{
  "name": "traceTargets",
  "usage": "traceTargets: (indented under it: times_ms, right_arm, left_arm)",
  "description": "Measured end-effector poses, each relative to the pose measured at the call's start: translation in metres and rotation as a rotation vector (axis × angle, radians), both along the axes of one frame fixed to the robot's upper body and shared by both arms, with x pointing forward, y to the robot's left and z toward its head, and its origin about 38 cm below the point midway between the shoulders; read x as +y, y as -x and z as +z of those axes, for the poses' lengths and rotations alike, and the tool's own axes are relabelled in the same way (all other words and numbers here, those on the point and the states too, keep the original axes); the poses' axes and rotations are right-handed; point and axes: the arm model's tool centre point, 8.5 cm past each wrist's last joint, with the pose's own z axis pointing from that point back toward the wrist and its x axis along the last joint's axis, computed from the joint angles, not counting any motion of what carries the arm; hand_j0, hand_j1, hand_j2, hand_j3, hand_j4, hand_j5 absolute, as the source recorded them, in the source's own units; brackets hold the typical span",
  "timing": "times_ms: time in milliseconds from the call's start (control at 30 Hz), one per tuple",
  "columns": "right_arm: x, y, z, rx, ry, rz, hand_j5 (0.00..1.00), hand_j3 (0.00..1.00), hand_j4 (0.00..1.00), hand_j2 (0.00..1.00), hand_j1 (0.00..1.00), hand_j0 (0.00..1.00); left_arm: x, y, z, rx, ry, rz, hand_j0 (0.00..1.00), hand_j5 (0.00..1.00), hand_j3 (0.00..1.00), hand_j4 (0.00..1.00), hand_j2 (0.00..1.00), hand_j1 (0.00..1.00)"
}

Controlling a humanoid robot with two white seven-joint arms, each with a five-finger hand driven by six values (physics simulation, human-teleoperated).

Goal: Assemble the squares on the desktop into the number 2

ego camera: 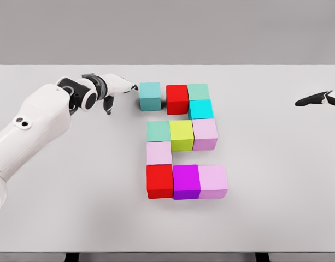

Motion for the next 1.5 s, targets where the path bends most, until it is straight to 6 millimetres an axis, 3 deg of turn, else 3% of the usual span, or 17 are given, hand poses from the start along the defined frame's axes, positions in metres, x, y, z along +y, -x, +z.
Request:
traceTargets:
  times_ms: [467, 1500]
  right_arm:
    - [0.030, -0.004, -0.019, 0.012, -0.089, 0.080, 1.00, 1.00, 1.00, 1.00, 1.00, 1.00]
    - [0.037, -0.005, -0.023, 0.010, -0.105, 0.096, 1.00, 1.00, 1.00, 1.00, 1.00, 1.00]
  left_arm:
    - [-0.002, 0.004, -0.002, 0.009, -0.004, -0.063, 1.00, 1.00, 1.00, 1.00, 1.00, 1.00]
    - [-0.010, 0.009, -0.001, 0.004, 0.006, -0.097, 1.00, 1.00, 1.00, 1.00, 1.00, 1.00]
